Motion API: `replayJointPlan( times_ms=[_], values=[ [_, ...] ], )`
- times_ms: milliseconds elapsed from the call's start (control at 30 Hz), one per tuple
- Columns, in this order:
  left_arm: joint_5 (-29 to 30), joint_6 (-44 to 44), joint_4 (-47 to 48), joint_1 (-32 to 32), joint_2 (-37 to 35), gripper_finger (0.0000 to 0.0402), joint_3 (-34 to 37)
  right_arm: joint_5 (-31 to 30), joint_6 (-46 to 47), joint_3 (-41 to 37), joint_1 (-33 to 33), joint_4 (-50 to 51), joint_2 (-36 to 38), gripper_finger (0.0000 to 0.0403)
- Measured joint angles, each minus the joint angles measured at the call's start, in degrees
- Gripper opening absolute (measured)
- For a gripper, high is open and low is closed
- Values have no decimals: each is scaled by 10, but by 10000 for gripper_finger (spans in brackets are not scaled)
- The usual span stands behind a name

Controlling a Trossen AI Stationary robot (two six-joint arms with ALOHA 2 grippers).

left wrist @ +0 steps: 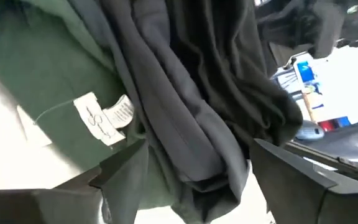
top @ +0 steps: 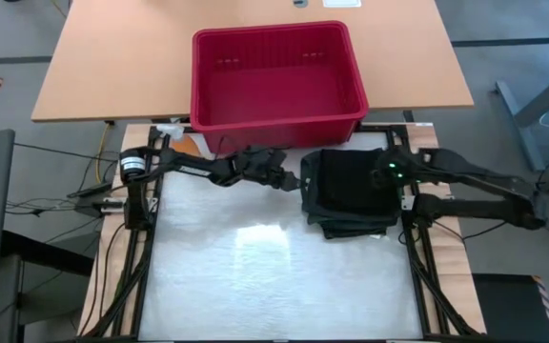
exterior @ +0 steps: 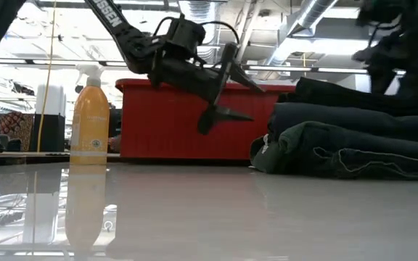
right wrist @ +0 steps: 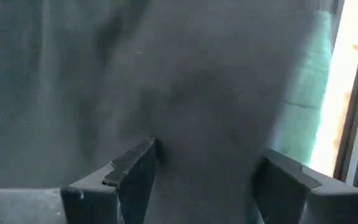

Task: Fold Laundry from Bin
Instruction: Put the stacked clothes into the red bin

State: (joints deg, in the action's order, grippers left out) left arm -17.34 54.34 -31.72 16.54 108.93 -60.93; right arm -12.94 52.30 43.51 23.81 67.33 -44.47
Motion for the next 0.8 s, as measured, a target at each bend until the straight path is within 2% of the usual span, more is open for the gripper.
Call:
replayJointPlan(
  times_ms=[200, 367, 600, 700, 800],
  values=[
    [6, -18, 24, -4, -17, 268, 6, 18, -52, 0, 19, -38, -142, 265],
    [12, -54, 78, -20, -63, 262, 24, 82, -97, -29, 36, -197, -240, 265],
    [131, -90, 160, -44, -211, 260, 103, 134, -70, -22, -8, -421, -350, 265],
    [172, -80, 195, -51, -276, 260, 144, 142, -47, 4, -39, -466, -383, 265],
    [197, -50, 205, -57, -332, 260, 186, 152, -40, 40, -67, -469, -404, 265]
  ],
)
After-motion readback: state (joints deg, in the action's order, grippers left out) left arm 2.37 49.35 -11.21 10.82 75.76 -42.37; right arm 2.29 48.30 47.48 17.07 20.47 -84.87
